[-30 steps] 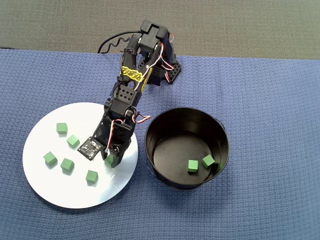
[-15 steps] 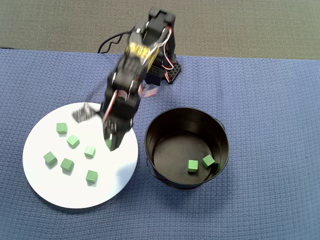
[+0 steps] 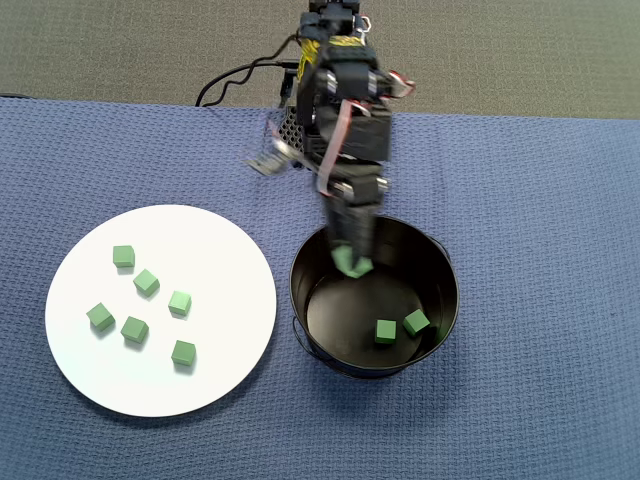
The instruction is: Pick up the green cubes from the white plate and place them in the black recipient
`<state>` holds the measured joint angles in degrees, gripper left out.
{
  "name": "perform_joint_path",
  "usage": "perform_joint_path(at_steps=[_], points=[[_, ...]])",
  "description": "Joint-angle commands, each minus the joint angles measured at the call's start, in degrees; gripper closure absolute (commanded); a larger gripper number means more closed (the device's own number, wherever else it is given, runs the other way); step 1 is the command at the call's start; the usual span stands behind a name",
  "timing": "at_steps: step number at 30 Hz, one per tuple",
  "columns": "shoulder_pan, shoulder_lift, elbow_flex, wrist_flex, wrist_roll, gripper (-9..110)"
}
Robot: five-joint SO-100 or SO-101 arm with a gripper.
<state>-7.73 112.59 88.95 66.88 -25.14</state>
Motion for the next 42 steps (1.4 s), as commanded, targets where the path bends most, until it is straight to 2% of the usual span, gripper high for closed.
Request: perform_joint_path(at_steps=[1,2,3,4,5,7,11,16,17,20,22,25,31,42], points=[[-7.9,-4.7,-0.3,-3.4,4.3,102],[-9.1,-5.3,-0.4,-3.4,4.3,98],[-10.2,-5.2,-0.1,-3.1,3.3,85],[-10.9,-4.8,0.0,-2.2,1.6,65],[-11.2,-4.2,0.1,-1.1,0.0,58],[-10.5,-2.6,-0.2,-0.1,-1.9,54],[-2.6,-1.4,-4.8,4.9,-5.6,54],[15.4,-4.4,-9.8,9.9,-6.9,61],[19.4,-5.3,-9.9,9.3,-6.9,65],[30.6,-8.5,-9.1,4.6,-6.0,93],[35.6,-10.0,-6.3,1.4,-7.5,100],[40.3,-10.3,2.3,-6.1,-8.1,101],[45.0,-14.2,9.1,-13.4,-4.7,101],[44.0,-29.6,0.4,-10.3,-2.2,91]])
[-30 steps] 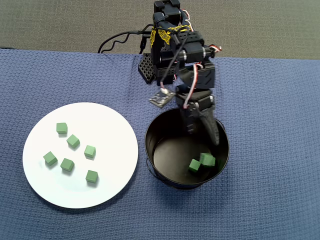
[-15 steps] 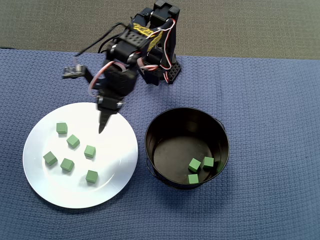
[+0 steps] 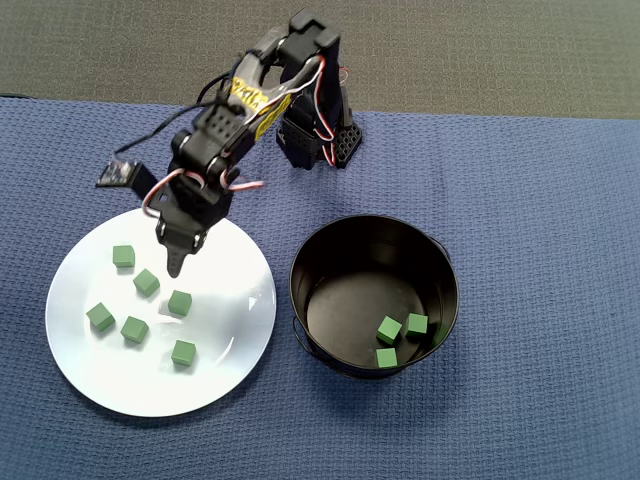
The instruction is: Pick up the green cubes from the white plate and place them in the black recipient
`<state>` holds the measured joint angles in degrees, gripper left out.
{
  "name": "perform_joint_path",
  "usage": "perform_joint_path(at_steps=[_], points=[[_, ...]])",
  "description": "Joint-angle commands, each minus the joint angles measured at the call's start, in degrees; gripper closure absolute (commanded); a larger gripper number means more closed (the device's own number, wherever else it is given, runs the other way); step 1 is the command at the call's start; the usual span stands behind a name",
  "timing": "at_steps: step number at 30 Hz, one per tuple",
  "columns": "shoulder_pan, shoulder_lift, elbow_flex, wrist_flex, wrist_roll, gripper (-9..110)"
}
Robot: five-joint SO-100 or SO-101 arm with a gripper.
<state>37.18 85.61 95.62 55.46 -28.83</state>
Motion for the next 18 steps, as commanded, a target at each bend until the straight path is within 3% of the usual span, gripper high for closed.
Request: perform_joint_path(at_steps=[1,18], points=[[-0.9,-3.4,-7.0,1.3,2.3,90],[-1.3,-15.8,-19.2,4.8,3.0,78]])
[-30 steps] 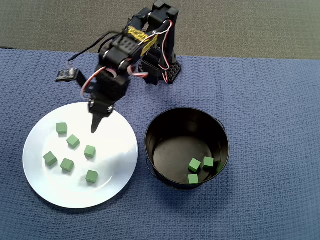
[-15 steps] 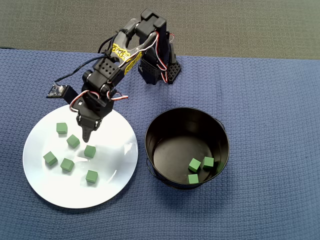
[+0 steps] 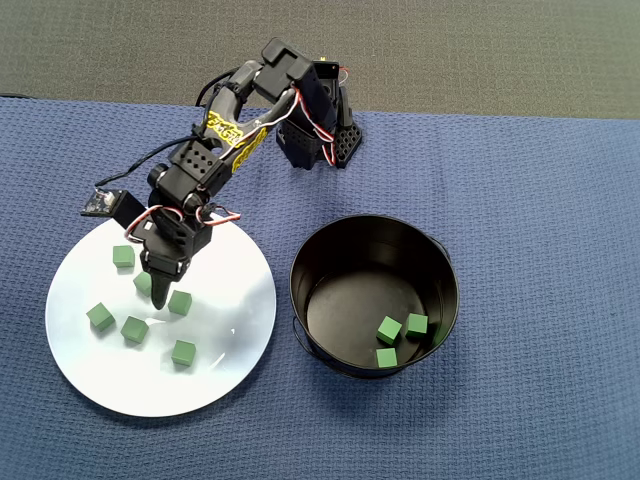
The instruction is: Pick up the green cubes from the white plate and place them in the black recipient
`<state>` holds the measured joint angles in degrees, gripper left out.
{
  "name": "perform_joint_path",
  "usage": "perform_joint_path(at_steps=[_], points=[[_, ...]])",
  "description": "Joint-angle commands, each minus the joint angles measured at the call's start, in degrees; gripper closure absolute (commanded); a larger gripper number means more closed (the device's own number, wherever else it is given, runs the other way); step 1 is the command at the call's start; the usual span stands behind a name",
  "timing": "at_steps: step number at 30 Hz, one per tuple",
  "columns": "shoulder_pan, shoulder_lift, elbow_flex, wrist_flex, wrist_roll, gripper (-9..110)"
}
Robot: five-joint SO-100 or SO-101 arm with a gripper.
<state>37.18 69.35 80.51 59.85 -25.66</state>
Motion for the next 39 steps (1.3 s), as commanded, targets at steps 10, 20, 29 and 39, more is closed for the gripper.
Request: perform_joint_path(at_steps=[10,20,29,39], points=[[-3.3,-2.7,-5.1,1.8,-3.1,79],[-3.7,-4.2,-4.2,1.1,-4.5,80],[-3.5,-5.4,-4.1,-1.2,-4.9,86],[-3.2,-5.8,-4.2,-1.9,-5.2,92]])
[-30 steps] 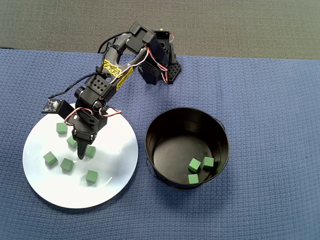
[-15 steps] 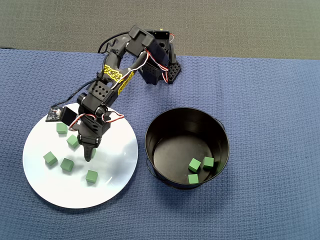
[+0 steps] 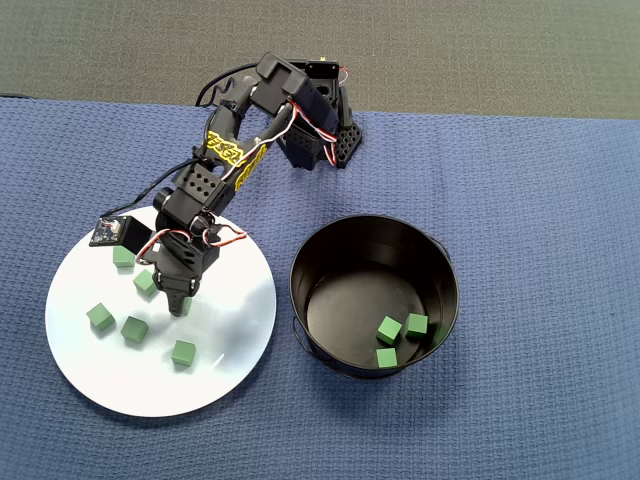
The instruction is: Pick up the green cubes from the white plate and place them in the black recipient
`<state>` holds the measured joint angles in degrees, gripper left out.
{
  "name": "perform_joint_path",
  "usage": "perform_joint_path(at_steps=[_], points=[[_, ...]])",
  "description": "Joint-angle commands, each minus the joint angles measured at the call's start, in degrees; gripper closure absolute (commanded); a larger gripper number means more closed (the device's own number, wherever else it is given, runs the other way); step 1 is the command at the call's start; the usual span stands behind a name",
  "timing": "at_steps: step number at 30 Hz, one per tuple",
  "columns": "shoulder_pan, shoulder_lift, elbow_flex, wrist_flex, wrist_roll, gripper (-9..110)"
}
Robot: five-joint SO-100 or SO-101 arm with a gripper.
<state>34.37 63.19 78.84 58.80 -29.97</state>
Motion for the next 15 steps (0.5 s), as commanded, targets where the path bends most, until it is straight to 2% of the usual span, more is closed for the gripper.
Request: perform_joint_path(at_steps=[1,8,15], points=[[-0.4,0.4,-2.5,-0.9,-0.9,93],[-0.2,0.4,-2.5,-1.1,-0.9,101],[0.7,3.2,-1.5,-2.5,2.3,102]])
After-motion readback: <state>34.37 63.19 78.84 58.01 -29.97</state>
